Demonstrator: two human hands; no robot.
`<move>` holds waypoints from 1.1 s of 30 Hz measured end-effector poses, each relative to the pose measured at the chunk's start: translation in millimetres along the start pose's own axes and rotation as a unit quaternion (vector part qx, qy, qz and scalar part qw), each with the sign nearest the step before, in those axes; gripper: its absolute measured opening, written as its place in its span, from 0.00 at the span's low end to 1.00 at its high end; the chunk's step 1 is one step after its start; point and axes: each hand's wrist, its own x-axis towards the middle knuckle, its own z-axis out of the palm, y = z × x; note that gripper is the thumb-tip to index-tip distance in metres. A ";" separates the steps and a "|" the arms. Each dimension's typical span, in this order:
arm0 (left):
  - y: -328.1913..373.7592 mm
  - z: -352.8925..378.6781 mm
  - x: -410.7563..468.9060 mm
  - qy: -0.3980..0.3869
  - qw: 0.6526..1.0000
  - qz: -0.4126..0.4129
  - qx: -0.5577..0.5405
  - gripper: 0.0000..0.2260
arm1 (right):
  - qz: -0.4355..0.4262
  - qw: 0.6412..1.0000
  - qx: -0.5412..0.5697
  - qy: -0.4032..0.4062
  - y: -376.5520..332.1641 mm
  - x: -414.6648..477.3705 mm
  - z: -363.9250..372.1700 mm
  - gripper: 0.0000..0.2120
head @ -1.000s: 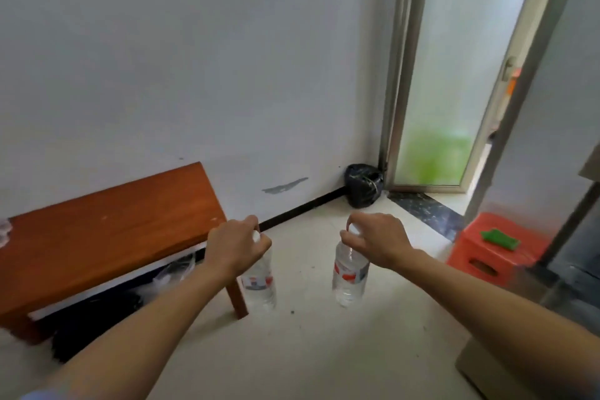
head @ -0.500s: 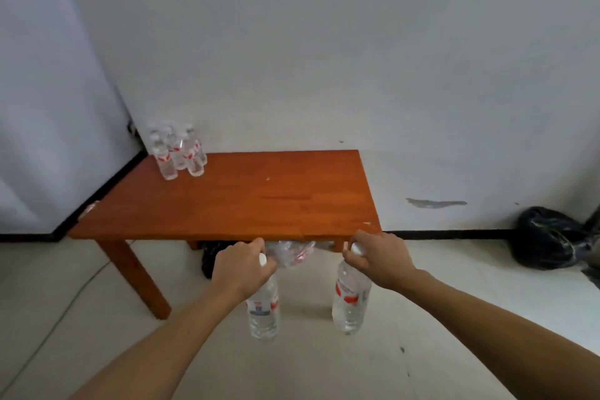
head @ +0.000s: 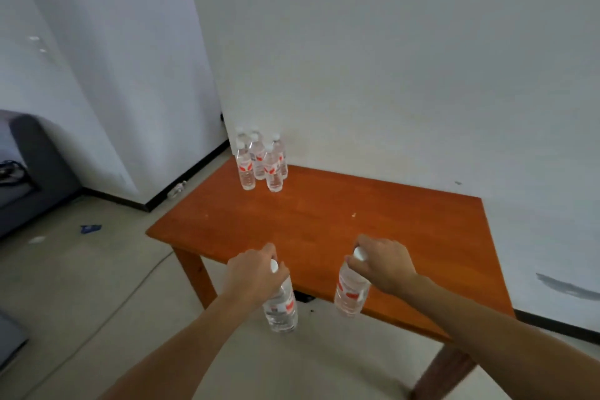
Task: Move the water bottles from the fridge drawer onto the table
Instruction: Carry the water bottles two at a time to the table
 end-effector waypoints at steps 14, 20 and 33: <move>-104.5 29.1 244.1 -0.059 0.993 0.102 0.015 0.12 | 0.087 0.996 -0.010 0.001 -22.8 208.5 56.3 0.16; -105.7 49.7 339.8 -0.056 0.990 0.126 -0.023 0.12 | 0.133 0.991 -0.018 0.019 -1.8 272.0 54.8 0.16; -72.6 105.0 530.9 -0.062 0.985 0.164 0.001 0.11 | 0.114 0.993 0.007 0.030 77.3 451.5 91.6 0.18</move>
